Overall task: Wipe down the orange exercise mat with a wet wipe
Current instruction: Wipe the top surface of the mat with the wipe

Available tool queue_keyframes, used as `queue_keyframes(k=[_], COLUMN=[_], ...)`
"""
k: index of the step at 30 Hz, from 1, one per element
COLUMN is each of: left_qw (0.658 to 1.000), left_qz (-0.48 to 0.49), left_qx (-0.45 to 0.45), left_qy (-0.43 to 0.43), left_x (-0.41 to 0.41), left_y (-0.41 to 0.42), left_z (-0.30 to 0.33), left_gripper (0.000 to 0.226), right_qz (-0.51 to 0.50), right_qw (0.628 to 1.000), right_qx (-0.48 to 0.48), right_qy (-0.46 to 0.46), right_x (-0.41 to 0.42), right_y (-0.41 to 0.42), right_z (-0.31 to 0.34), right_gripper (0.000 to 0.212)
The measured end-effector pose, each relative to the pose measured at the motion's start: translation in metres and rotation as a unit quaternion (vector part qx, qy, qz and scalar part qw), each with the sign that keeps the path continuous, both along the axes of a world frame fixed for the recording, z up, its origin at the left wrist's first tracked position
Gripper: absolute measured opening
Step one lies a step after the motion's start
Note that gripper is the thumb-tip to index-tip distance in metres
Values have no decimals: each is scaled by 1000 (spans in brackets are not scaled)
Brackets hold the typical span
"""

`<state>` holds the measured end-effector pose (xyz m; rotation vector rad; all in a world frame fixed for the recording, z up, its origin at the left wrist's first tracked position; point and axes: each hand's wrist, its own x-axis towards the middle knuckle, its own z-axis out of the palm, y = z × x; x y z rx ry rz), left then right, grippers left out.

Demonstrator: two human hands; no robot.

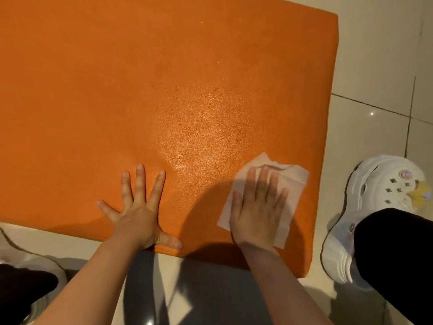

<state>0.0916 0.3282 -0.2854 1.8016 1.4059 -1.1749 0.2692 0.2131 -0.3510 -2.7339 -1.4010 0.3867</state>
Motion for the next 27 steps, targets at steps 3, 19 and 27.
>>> queue_keyframes(k=[3, 19, 27], left_qw=[1000, 858, 859], left_qz=[17, 148, 121], left_qx=[8, 421, 448], left_qy=[-26, -256, -215], left_x=[-3, 69, 63], left_y=[-1, 86, 88], left_z=[-1, -61, -71], left_gripper=[158, 59, 61], right_qz=[135, 95, 183], right_qw=[990, 994, 982], right_qx=[37, 38, 35], right_qy=[22, -25, 17], right_x=[-6, 71, 82], right_y=[59, 130, 188], right_z=[-5, -9, -10], right_gripper=[60, 64, 66])
